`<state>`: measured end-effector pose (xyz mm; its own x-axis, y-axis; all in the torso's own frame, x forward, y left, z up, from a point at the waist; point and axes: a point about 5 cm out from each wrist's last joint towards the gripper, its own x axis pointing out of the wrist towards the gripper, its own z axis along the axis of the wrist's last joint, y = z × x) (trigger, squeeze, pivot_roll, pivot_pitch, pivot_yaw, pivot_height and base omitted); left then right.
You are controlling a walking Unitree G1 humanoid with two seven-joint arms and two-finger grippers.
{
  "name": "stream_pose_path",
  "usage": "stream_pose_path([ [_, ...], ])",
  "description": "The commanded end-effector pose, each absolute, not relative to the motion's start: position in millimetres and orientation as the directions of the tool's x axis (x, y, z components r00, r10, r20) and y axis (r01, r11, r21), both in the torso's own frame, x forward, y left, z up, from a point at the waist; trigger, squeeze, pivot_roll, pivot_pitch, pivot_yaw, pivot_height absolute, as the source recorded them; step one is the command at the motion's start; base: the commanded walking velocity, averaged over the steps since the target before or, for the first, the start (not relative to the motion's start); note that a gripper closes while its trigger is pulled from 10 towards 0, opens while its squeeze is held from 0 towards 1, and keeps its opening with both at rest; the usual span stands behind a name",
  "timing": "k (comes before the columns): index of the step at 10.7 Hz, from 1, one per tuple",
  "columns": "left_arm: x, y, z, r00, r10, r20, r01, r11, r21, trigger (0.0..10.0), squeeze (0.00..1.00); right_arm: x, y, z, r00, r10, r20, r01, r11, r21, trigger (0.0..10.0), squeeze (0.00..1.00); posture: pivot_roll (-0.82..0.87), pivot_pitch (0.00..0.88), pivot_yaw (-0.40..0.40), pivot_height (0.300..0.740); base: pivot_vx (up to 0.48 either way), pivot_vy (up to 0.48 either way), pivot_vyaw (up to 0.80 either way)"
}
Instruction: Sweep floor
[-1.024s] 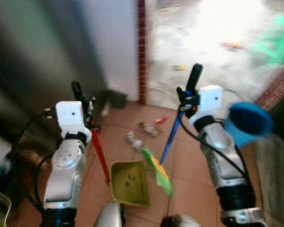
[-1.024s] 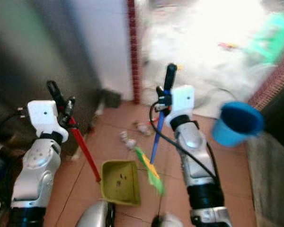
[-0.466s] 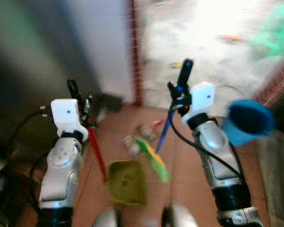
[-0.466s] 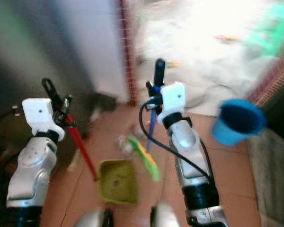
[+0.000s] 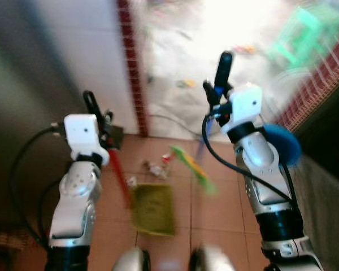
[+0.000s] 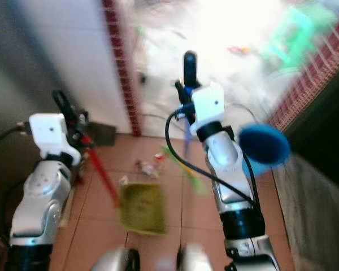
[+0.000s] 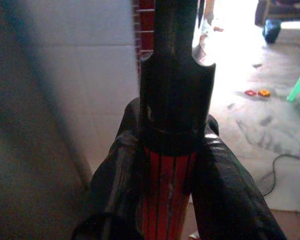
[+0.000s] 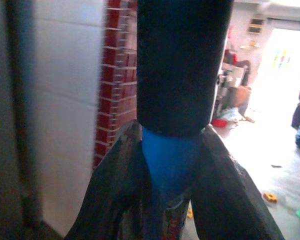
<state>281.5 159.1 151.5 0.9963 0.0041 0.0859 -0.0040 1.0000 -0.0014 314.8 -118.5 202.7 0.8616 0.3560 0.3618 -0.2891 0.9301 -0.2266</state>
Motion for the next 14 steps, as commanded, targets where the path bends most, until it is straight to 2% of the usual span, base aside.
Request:
stream_pose_path([
  [1, 282.3, 157.3, 164.4, 0.991, 0.002, 0.136, 0.0, 1.0, -0.009, 10.0, 0.0, 313.6, -124.0, 212.3, 0.848, 0.341, 0.407, -0.25, 0.933, -0.26, 10.0, 0.0, -0.06, 0.106, 0.039, 0.74, 0.334, 0.0, 0.0],
  [3, 283.0, 157.7, 166.4, 0.99, 0.004, 0.144, -0.003, 1.0, -0.009, 10.0, 0.0, 313.4, -122.4, 210.6, 0.845, 0.356, 0.4, -0.247, 0.922, -0.298, 10.0, 0.0, -0.06, 0.105, 0.039, 0.74, 0.33, 0.0, 0.8],
  [9, 288.7, 171.1, 175.1, 0.976, 0.063, 0.207, -0.096, 0.983, 0.154, 10.0, 0.0, 312.6, -122.5, 205.4, 0.846, 0.352, 0.401, -0.259, 0.928, -0.268, 10.0, 0.0, -0.06, 0.11, 0.037, 0.74, 0.0, 0.0, 0.0],
  [12, 300.7, 178.2, 165.4, 0.96, 0.187, 0.207, -0.237, 0.939, 0.249, 10.0, 0.0, 313.4, -130.6, 195.9, 0.89, 0.287, 0.355, -0.238, 0.955, -0.175, 10.0, 0.0, -0.06, 0.12, 0.033, 0.74, 0.0, 0.0, 0.0],
  [13, 304.1, 175.8, 164.6, 0.959, 0.192, 0.207, -0.241, 0.94, 0.242, 10.0, 0.0, 316.3, -136.3, 192.4, 0.913, 0.228, 0.34, -0.202, 0.973, -0.11, 10.0, 0.0, -0.07, 0.134, 0.035, 0.74, 0.0, 0.0, 0.0],
  [14, 305.5, 172.9, 163.3, 0.961, 0.188, 0.205, -0.235, 0.942, 0.24, 10.0, 0.0, 317.6, -137.3, 192.2, 0.914, 0.213, 0.344, -0.189, 0.976, -0.104, 10.0, 0.0, -0.07, 0.138, 0.037, 0.74, 0.0, 0.0, 0.0],
])
